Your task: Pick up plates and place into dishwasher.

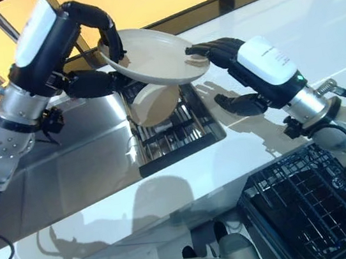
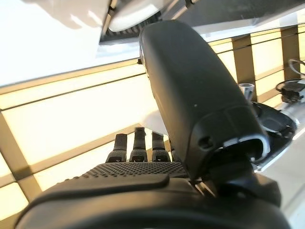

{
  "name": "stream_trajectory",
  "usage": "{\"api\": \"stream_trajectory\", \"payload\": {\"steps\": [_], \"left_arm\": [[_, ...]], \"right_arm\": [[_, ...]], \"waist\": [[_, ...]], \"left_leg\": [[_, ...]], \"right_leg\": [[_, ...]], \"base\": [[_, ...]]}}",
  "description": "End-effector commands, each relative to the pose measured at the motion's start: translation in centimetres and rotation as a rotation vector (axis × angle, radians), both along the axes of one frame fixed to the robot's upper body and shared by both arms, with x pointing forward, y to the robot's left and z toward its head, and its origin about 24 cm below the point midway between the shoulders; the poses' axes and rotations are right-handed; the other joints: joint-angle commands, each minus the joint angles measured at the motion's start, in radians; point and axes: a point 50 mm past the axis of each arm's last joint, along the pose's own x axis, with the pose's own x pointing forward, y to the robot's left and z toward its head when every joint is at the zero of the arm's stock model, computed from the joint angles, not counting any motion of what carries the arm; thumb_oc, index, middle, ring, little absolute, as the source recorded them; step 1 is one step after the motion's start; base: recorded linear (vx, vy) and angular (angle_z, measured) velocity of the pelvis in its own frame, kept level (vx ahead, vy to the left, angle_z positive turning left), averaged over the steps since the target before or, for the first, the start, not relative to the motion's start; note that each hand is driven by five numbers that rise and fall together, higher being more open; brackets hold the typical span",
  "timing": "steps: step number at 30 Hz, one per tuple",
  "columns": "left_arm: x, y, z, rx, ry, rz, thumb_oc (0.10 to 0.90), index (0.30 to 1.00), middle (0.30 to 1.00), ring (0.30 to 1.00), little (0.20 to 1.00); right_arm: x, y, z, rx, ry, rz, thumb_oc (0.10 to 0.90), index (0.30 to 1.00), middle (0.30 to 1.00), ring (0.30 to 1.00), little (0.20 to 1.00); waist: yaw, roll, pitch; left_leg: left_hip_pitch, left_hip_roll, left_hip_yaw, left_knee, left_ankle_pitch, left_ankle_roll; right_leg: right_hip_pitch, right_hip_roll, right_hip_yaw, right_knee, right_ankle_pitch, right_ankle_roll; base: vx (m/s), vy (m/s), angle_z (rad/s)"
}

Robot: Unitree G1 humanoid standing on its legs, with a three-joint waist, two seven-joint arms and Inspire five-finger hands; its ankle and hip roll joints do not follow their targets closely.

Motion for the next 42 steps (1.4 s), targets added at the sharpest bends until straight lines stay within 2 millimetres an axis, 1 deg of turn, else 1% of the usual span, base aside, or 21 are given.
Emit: {"api": "stream_trajectory", "payload": {"steps": [1, 8, 12, 17, 20, 21, 22, 26, 29, 35, 42], "left_arm": [[0.7, 0.1, 4.4, -0.227, -0.117, -0.058, 0.1, 0.3, 0.3, 0.3, 0.2], [1.4, -0.8, 4.4, -0.246, -0.086, -0.088, 0.1, 0.3, 0.3, 0.3, 0.2], [1.8, -1.2, 4.5, -0.257, -0.071, -0.1, 0.1, 0.3, 0.3, 0.3, 0.2], [2.2, -1.6, 4.3, -0.272, -0.048, -0.121, 0.1, 0.3, 0.3, 0.3, 0.2], [2.5, -2.0, 4.1, -0.278, -0.029, -0.132, 0.1, 0.3, 0.3, 0.3, 0.2], [2.6, -2.2, 4.0, -0.28, -0.022, -0.137, 0.1, 0.3, 0.3, 0.3, 0.2], [2.7, -2.5, 3.9, -0.281, -0.016, -0.142, 0.1, 0.3, 0.3, 0.3, 0.2], [2.9, -2.8, 3.5, -0.292, -0.001, -0.16, 0.1, 0.3, 0.3, 0.3, 0.2], [2.8, -3.0, 3.4, -0.293, 0.003, -0.166, 0.1, 0.3, 0.3, 0.3, 0.2], [2.8, -2.8, 3.2, -0.296, 0.01, -0.167, 0.1, 0.3, 0.3, 0.3, 0.2], [2.8, -3.0, 3.1, -0.292, 0.008, -0.167, 0.1, 0.3, 0.3, 0.3, 0.2]], "right_arm": [[-1.0, 1.9, 4.4, 0.144, -0.215, 0.172, 0.8, 0.9, 0.9, 0.9, 0.9], [-1.0, 2.8, 5.2, 0.209, -0.212, 0.242, 0.8, 0.9, 0.9, 0.9, 0.9], [-0.9, 3.4, 5.8, 0.211, -0.234, 0.262, 0.8, 0.9, 0.9, 0.9, 0.9], [-0.9, 3.7, 6.6, 0.251, -0.235, 0.289, 0.8, 0.9, 0.9, 0.9, 0.9], [-1.0, 4.0, 6.7, 0.266, -0.245, 0.316, 0.8, 0.9, 0.9, 0.9, 0.9], [-1.0, 4.1, 6.9, 0.274, -0.248, 0.318, 0.364, 0.526, 0.526, 0.526, 0.464], [-0.8, 4.2, 7.2, 0.288, -0.247, 0.318, 0.1, 0.3, 0.3, 0.3, 0.2], [-0.1, 4.5, 7.3, 0.299, -0.236, 0.301, 0.1, 0.3, 0.3, 0.3, 0.2], [-0.2, 4.2, 7.3, 0.316, -0.249, 0.294, 0.1, 0.3, 0.3, 0.3, 0.2], [-0.6, 3.6, 6.6, 0.334, -0.257, 0.294, 0.1, 0.3, 0.3, 0.3, 0.2], [-0.5, 3.3, 6.5, 0.346, -0.266, 0.262, 0.1, 0.3, 0.3, 0.3, 0.2]], "waist": [[0.0, -0.024, -0.123], [-0.001, -0.028, -0.128], [-0.003, -0.029, -0.129], [-0.006, -0.03, -0.131], [-0.007, -0.03, -0.133], [-0.006, -0.031, -0.132], [-0.005, -0.033, -0.133], [-0.001, -0.037, -0.132], [-0.002, -0.037, -0.131], [-0.009, -0.035, -0.133], [-0.01, -0.035, -0.135]], "left_leg": [[-0.003, -0.018, 0.011, 0.01, -0.067, -0.005], [-0.003, -0.018, 0.012, 0.011, -0.068, -0.004], [-0.002, -0.018, 0.013, 0.011, -0.069, -0.003], [0.0, -0.015, 0.019, 0.011, -0.07, -0.003], [0.0, -0.015, 0.022, 0.011, -0.069, -0.003], [0.001, -0.015, 0.022, 0.011, -0.07, -0.003], [0.002, -0.015, 0.022, 0.011, -0.071, -0.003], [0.001, -0.014, 0.021, 0.013, -0.071, -0.003], [0.0, -0.014, 0.02, 0.013, -0.071, -0.003], [0.001, -0.014, 0.026, 0.011, -0.072, 0.0], [0.001, -0.015, 0.025, 0.011, -0.072, 0.0]], "right_leg": [[0.005, -0.025, -0.021, 0.1, -0.116, 0.138], [0.008, -0.025, -0.021, 0.096, -0.115, 0.136], [0.008, -0.024, -0.017, 0.095, -0.113, 0.136], [0.009, -0.023, -0.013, 0.093, -0.112, 0.135], [0.008, -0.023, -0.011, 0.091, -0.109, 0.136], [0.01, -0.023, -0.011, 0.089, -0.108, 0.135], [0.011, -0.023, -0.011, 0.088, -0.108, 0.135], [0.011, -0.024, -0.013, 0.089, -0.106, 0.135], [0.009, -0.023, -0.012, 0.09, -0.108, 0.135], [0.009, -0.023, -0.011, 0.088, -0.107, 0.135], [0.009, -0.023, -0.011, 0.087, -0.107, 0.134]], "base": [[-0.01, -0.012, -0.05], [0.0, -0.005, -0.03], [0.0, 0.0, 0.0], [0.0, 0.0, 0.0], [0.0, 0.0, 0.0], [0.0, 0.0, 0.0], [0.0, 0.0, 0.0], [0.0, 0.0, 0.0], [0.0, 0.0, 0.0], [0.0, 0.0, 0.0], [0.0, 0.0, 0.0]]}}
